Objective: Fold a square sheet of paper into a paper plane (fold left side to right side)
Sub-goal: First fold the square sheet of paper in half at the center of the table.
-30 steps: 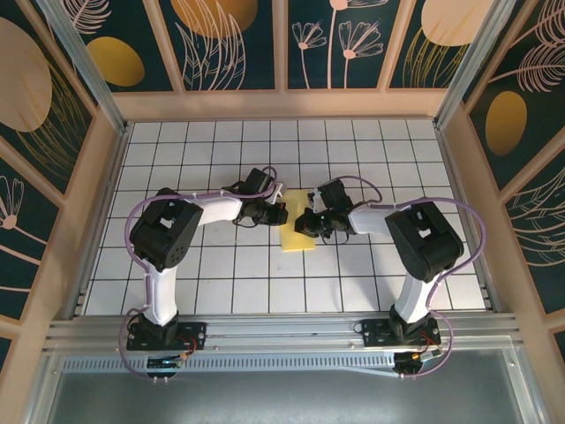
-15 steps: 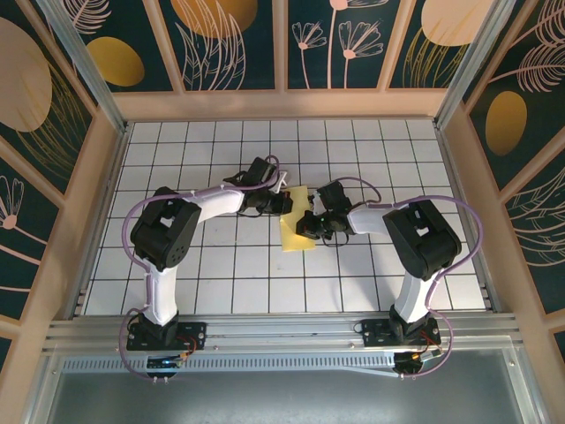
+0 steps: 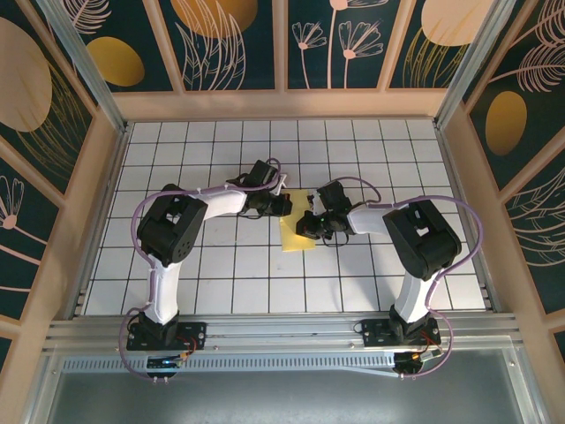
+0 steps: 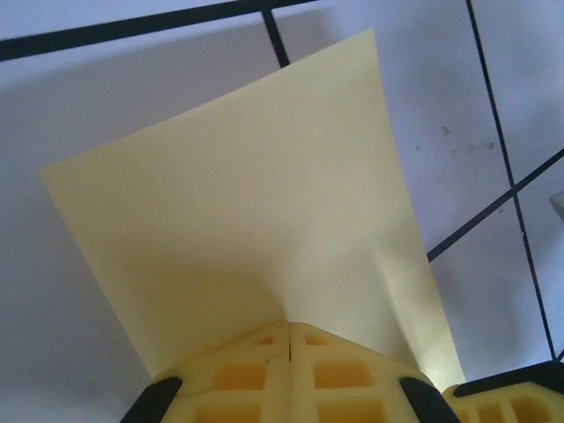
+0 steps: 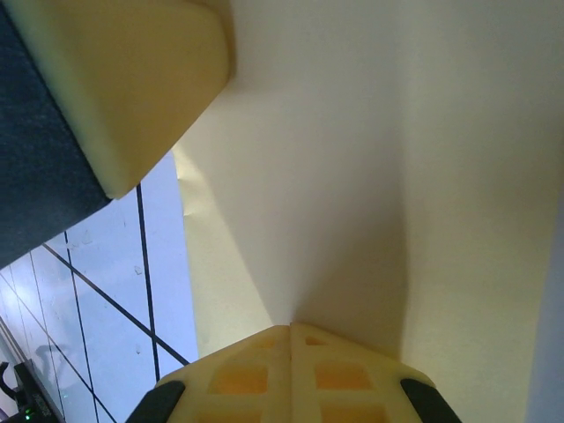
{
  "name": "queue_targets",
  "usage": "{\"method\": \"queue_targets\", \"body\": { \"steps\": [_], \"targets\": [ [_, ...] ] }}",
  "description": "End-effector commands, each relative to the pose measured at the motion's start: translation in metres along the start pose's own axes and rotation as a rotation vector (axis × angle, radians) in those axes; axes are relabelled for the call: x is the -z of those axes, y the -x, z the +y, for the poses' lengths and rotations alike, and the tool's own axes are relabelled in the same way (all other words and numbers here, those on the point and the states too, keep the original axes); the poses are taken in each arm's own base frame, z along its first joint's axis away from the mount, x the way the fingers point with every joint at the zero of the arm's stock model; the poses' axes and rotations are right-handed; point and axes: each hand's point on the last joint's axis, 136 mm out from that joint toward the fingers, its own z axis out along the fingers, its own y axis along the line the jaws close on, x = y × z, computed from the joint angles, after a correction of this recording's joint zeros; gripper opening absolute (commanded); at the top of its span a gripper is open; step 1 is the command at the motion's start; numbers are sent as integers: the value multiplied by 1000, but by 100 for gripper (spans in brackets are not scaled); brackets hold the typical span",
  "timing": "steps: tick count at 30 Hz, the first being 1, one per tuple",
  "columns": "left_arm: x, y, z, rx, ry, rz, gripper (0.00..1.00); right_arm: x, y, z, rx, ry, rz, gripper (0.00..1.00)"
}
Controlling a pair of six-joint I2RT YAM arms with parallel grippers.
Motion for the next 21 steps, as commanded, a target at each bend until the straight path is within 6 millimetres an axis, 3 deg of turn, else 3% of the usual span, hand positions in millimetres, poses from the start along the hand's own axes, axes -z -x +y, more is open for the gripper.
{"method": "queue_targets", "body": {
  "steps": [1, 14, 21],
  "targets": [
    [1, 0, 5, 8, -7, -17, 5, -6, -28, -48, -57, -182, 75, 0],
    [-2, 3, 15, -15, -27, -69, 6, -4, -32, -54, -49, -212, 96, 0],
    [-1, 15, 24, -25, -21, -100, 7, -5, -33, -55, -48, -217, 103, 0]
  ]
}}
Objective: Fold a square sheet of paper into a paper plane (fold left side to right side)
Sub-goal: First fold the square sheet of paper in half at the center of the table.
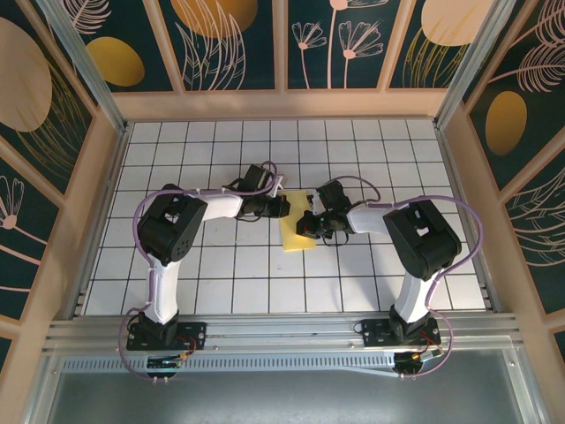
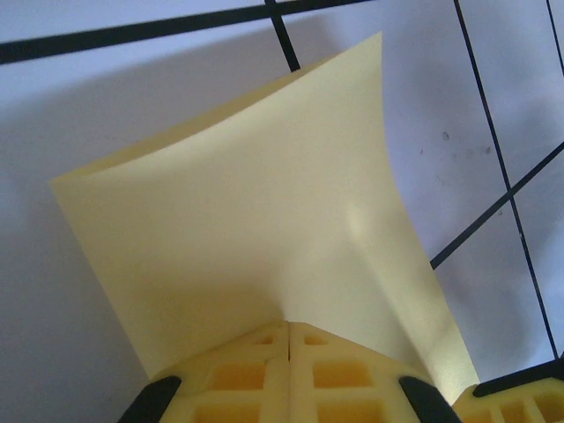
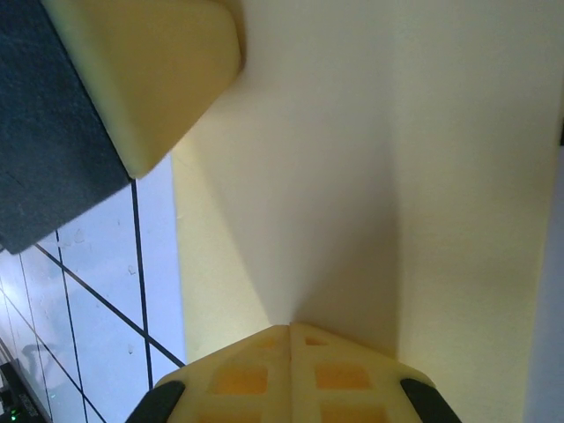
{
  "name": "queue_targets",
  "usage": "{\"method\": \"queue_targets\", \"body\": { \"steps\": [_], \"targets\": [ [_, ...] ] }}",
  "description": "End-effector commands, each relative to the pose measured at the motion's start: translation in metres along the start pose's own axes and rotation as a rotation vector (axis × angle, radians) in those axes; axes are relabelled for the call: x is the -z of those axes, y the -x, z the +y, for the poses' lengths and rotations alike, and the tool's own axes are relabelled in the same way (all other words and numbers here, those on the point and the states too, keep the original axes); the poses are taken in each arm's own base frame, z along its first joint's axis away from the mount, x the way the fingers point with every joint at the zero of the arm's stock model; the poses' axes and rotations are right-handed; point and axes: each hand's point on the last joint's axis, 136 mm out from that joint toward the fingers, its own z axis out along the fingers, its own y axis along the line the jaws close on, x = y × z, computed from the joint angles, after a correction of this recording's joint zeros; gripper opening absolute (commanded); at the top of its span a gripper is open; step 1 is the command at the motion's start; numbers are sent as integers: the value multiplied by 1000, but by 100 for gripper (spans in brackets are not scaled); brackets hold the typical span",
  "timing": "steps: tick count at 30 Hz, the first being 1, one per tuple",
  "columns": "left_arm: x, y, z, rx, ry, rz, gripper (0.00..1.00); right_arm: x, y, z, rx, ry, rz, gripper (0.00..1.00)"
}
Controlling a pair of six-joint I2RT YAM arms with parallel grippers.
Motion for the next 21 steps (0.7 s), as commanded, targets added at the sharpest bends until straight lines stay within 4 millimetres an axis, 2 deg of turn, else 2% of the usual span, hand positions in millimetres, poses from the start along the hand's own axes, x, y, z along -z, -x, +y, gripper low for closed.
{"method": "queue_targets", "body": {
  "steps": [1, 3, 16, 21],
  "targets": [
    [2, 16, 17, -20, 35, -51, 7, -6, -35, -52, -70, -196, 103, 0],
    [4, 23, 20, -23, 43, -62, 7, -9, -40, -48, -57, -192, 116, 0],
    [13, 66, 47, -13, 69, -147, 8, -9, -40, -45, -57, -180, 112, 0],
    [32, 78, 35, -35, 63, -191, 8, -8, -37, -42, -56, -169, 103, 0]
  ]
}}
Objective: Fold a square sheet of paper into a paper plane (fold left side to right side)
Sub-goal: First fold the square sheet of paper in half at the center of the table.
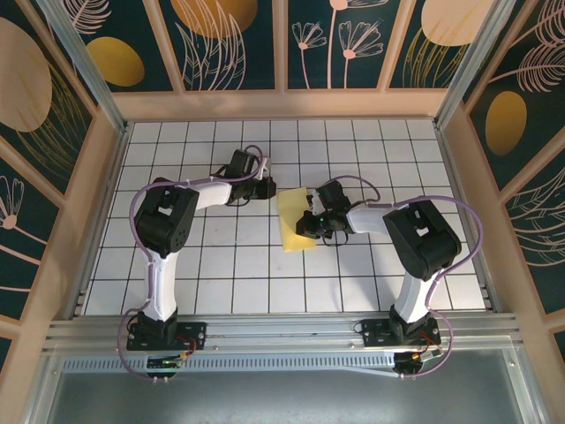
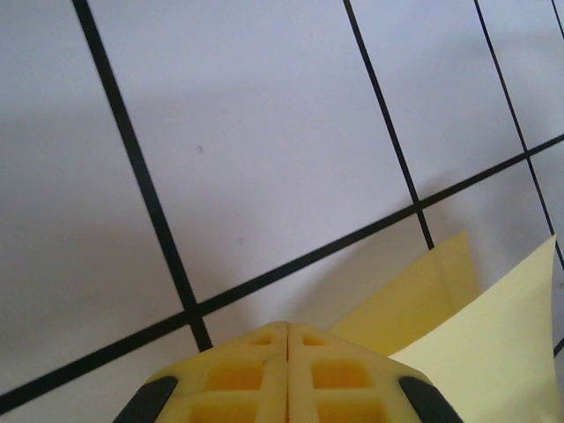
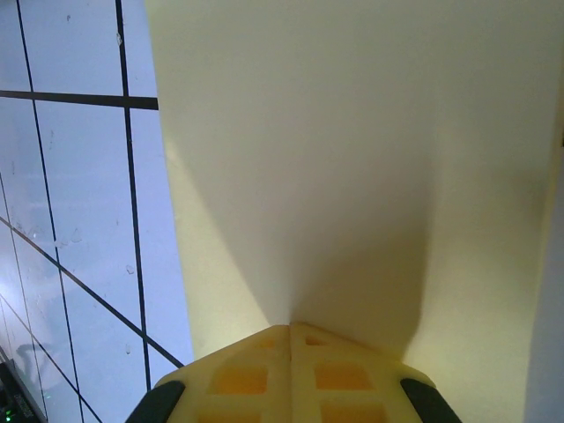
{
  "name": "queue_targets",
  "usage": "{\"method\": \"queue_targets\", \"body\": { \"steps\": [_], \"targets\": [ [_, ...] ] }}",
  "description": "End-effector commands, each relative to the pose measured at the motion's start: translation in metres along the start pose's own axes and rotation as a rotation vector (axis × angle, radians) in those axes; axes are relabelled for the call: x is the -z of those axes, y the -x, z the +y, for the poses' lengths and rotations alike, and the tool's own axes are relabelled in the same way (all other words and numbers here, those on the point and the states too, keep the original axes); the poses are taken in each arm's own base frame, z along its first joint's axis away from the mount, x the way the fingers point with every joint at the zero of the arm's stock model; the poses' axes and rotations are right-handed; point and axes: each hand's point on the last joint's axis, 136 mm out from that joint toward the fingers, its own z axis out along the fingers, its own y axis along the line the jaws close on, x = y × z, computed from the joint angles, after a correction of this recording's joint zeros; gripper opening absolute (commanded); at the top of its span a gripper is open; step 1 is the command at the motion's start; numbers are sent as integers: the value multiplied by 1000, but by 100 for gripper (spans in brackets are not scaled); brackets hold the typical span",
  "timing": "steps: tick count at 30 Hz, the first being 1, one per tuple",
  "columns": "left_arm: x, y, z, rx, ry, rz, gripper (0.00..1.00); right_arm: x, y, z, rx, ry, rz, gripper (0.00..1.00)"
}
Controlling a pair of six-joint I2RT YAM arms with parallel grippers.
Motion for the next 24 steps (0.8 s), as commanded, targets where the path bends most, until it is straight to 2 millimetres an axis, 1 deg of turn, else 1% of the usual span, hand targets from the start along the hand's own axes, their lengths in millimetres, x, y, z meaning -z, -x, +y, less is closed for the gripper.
{"method": "queue_targets", "body": {
  "steps": [1, 3, 5, 7, 9, 11, 14, 15, 16, 18, 21, 24],
  "targets": [
    [19, 21, -15, -48, -19, -68, 8, -7, -35, -42, -61, -161, 98, 0],
    [32, 21, -22, -48, -31, -86, 8, -7, -33, -40, -60, -156, 94, 0],
    [43, 15, -30, -33, -67, -91, 8, -8, -31, -38, -56, -150, 88, 0],
    [52, 2, -41, -16, -124, -85, 8, -8, -29, -37, -55, -147, 86, 0],
    [56, -15, -50, -14, -148, -65, 8, -9, -28, -37, -54, -148, 85, 0],
    [55, -31, -59, -23, -159, -34, 8, -9, -28, -38, -53, -152, 84, 0],
    [52, -53, -79, -26, -210, 10, 8, -9, -29, -40, -55, -162, 88, 0],
    [51, -57, -86, -24, -227, 19, 8, -9, -29, -41, -55, -165, 90, 0],
    [48, -68, -88, -17, -233, 39, 8, -9, -30, -42, -57, -169, 91, 0],
    [45, -80, -88, -6, -234, 62, 8, -9, -31, -43, -56, -172, 93, 0],
    [39, -86, -83, 10, -225, 73, 8, -10, -32, -44, -58, -176, 96, 0],
    [33, -87, -80, 12, -217, 85, 8, -10, -32, -45, -59, -179, 99, 0]
  ]
}}
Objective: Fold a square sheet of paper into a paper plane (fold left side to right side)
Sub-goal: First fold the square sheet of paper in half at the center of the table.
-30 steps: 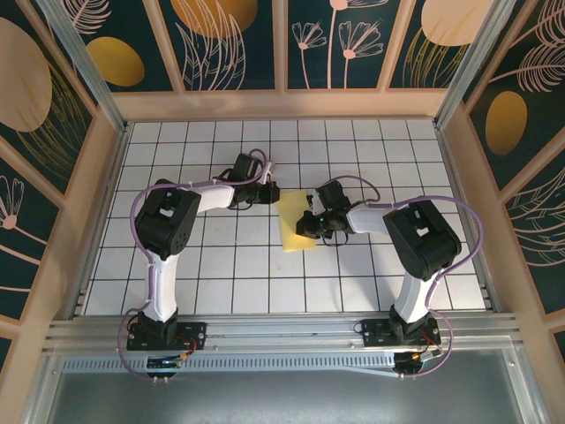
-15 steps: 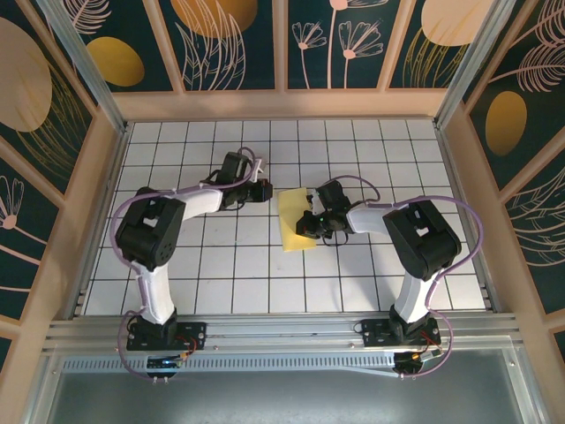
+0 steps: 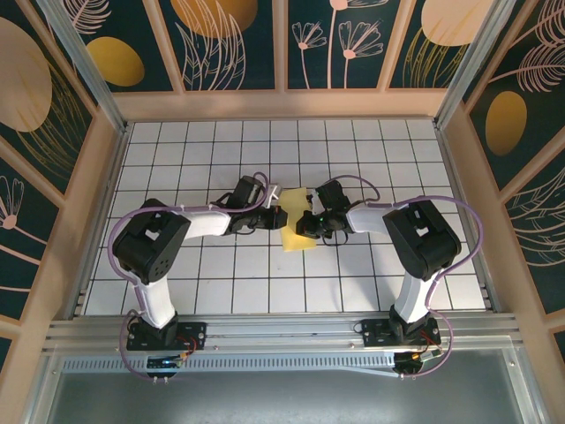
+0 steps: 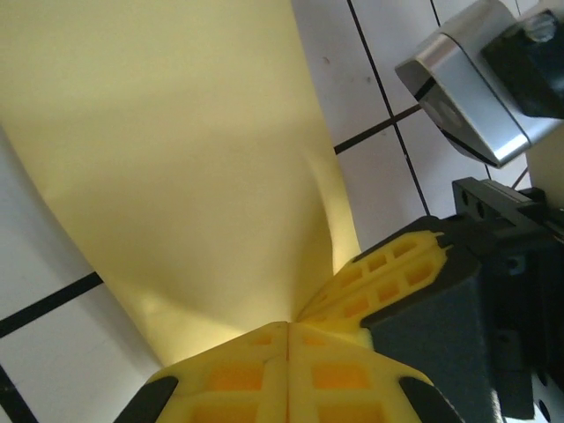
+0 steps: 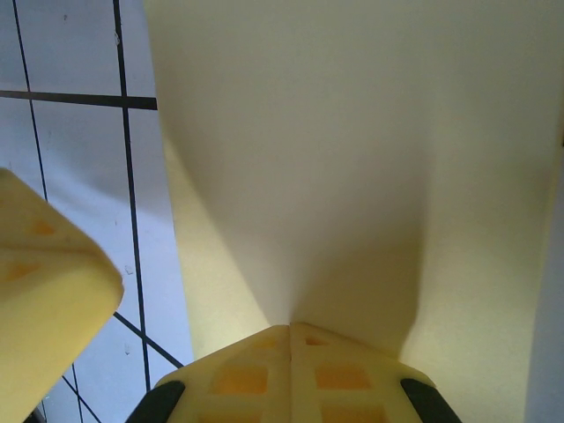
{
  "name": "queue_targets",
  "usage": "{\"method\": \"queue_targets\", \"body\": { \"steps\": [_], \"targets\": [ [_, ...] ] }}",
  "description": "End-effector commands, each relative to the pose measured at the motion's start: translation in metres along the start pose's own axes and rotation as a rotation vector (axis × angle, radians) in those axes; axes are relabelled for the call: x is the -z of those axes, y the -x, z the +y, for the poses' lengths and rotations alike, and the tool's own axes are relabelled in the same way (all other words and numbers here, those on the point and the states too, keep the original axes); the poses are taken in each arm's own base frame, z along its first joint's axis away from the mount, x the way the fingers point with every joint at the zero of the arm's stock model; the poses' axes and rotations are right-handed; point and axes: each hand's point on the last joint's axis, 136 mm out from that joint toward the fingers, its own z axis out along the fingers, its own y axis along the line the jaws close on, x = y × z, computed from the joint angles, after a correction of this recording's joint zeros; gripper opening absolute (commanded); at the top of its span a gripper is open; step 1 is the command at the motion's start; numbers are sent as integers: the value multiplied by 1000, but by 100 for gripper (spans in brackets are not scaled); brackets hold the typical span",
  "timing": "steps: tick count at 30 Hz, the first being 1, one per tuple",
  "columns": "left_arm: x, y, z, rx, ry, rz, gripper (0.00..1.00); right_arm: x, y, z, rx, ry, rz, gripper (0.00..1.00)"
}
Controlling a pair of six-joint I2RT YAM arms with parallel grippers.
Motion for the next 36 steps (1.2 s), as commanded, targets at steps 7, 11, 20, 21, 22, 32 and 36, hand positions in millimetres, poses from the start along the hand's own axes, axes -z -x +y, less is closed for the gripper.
{"method": "queue_targets", "body": {
  "steps": [7, 11, 20, 21, 22, 32, 36],
  "targets": [
    [-16, 16, 5, -11, -1, -9, 7, -10, -33, -48, -57, -185, 98, 0],
    [-21, 19, 10, -11, 14, -13, 7, -10, -34, -49, -57, -190, 101, 0],
    [-31, 12, 25, 4, 54, 7, 7, -9, -35, -51, -55, -202, 104, 0],
    [-31, 10, 27, 3, 61, 8, 7, -9, -35, -51, -54, -203, 104, 0],
    [-30, 9, 28, 4, 66, 7, 7, -9, -35, -51, -54, -204, 104, 0],
    [-33, 6, 47, 5, 138, 0, 7, -9, -37, -55, -46, -222, 119, 0],
    [-31, 12, 56, 9, 158, -19, 8, -8, -38, -57, -46, -232, 119, 0]
  ]
}}
